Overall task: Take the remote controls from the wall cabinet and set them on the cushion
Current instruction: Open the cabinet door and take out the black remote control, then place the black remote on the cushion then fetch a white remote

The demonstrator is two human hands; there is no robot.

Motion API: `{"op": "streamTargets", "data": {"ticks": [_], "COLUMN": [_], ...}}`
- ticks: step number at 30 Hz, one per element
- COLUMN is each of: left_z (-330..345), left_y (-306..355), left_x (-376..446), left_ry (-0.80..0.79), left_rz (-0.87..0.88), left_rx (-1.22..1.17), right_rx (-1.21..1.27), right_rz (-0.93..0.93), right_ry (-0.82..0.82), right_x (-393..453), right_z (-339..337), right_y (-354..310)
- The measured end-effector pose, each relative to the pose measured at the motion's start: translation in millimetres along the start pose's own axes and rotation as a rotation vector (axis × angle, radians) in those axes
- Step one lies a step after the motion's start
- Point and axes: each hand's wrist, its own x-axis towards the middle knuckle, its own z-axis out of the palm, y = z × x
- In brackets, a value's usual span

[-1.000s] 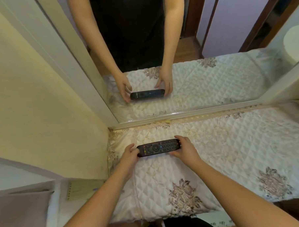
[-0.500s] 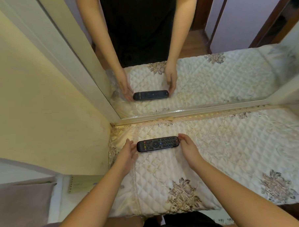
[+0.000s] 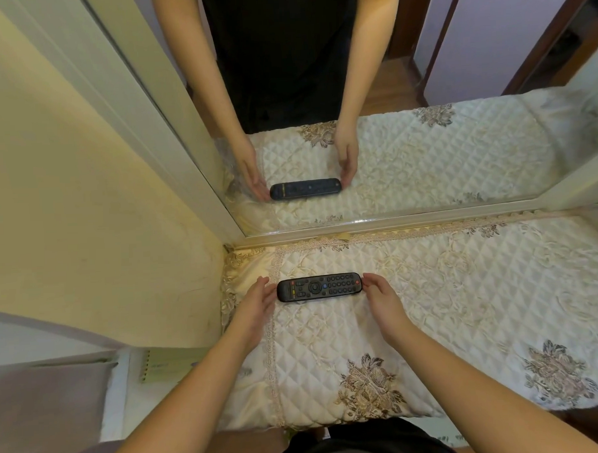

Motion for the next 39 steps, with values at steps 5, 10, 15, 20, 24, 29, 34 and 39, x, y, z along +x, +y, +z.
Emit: {"op": "streamTargets", "data": {"ticks": [5, 10, 15, 20, 24, 29, 34, 39], "left_z": [-1.6, -10.0, -26.5, -30.4, -28.6, -21.9, -29.9, -42.9], "left_y": [-2.1, -6.2, -9.4, -12.1, -23.9, -31.1, -37.5, -54.1], "left_x": [-1.8, -11.3, -28.3, -51.1, -74.1, -104.6, -128.1, -154.4], "left_ry": [0.016, 0.011, -0.01, 0.026, 0.028, 0.192, 0.284, 0.434], "left_rz": [0.003, 0.015, 0.127, 0.281, 0.463, 0.593, 0.582, 0.505], "left_rx": [0.034, 0.205, 0.511, 0.864, 1.213, 1.492, 1.57, 1.543], "right_rx": [-0.032, -0.121, -0.259, -0.522, -0.856, -1.17, -1.272, -1.339], "right_rz": [-0.006, -0.036, -0.015, -0.14, -0.355, -0.605, -0.775, -0.847], "right_ry": [0.016, 0.014, -0.086, -0.24, -0.34, -0.334, -0.307, -0.377], "right_x": [-8.7, -19.9, -30.7, -39.1, -43.9, -58.4, -74.6, -98.1], "right_z": [0.3, 0.2, -0.7, -3.0, -2.6, -3.6, 4.8, 28.0], "right_y": [-5.5, -9.7, -23.7, -26.0, -15.1, -10.5, -4.3, -5.4]}}
